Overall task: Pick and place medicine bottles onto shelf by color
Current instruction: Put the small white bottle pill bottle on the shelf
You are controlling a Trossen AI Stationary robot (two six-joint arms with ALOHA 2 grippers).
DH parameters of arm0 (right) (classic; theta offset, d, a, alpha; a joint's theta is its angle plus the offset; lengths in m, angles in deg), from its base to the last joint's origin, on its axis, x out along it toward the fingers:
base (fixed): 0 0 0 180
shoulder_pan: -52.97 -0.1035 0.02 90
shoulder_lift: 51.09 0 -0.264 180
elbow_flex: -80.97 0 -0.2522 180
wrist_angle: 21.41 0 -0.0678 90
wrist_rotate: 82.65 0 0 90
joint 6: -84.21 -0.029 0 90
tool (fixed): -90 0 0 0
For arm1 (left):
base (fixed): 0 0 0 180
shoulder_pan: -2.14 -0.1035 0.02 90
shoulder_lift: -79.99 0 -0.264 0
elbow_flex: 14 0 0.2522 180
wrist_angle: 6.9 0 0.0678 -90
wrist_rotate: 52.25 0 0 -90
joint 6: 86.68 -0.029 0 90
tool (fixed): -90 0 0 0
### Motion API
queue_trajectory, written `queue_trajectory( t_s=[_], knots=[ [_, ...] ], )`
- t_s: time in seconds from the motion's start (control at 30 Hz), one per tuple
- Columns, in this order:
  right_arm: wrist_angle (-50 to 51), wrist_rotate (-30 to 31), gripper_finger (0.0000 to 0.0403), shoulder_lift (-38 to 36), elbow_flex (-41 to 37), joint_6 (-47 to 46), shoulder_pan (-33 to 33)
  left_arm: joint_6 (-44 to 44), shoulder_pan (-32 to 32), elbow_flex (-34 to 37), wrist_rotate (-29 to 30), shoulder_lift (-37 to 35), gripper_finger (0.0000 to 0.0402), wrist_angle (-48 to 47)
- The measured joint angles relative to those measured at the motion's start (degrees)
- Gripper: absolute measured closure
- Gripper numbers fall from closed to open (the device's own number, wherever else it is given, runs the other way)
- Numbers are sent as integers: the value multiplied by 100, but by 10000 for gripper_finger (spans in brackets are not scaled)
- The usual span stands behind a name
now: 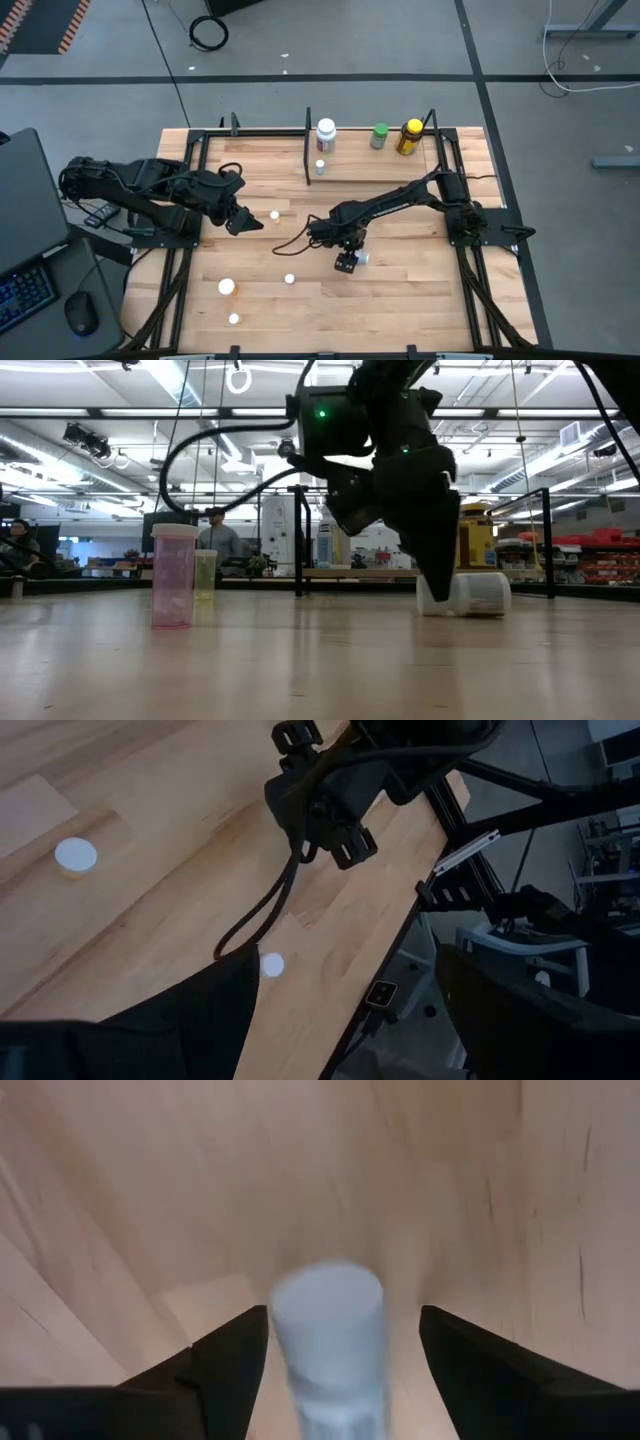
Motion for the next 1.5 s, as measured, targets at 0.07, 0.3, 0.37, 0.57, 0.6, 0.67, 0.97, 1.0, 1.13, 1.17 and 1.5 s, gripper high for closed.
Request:
queue_trajectory(
  t_s=[0.07,0.3,0.37,0.57,0.6,0.67,0.97,1.0,1.13,1.17,1.5],
  knots=[
    [-122,44,135,0,-23,-24,-1,1,0,0,20,-1,95,0],
    [-319,180,144,0,-27,-33,-7,44,0,0,20,0,95,-2],
    [-308,263,157,-3,-70,28,-7,47,0,0,20,-1,95,-2],
    [-173,324,220,-57,-363,138,-3,87,0,0,20,0,95,-2],
    [-136,319,229,-57,-369,138,-2,87,0,0,20,-1,95,-2],
    [-68,309,245,-49,-338,176,-1,87,0,0,20,1,95,-2],
    [-125,563,240,-103,492,131,159,48,-2,0,20,1,95,-6],
    [-242,688,236,-149,626,78,180,48,-2,0,20,1,95,-6],
    [-1135,1474,232,-413,1030,-19,198,53,-2,0,20,0,95,-9],
    [-1461,1669,234,-475,1057,12,194,64,-2,0,20,-1,95,-8],
    [-4192,3042,230,-488,861,-190,36,343,-2,0,18,1,95,-9]
  ],
)
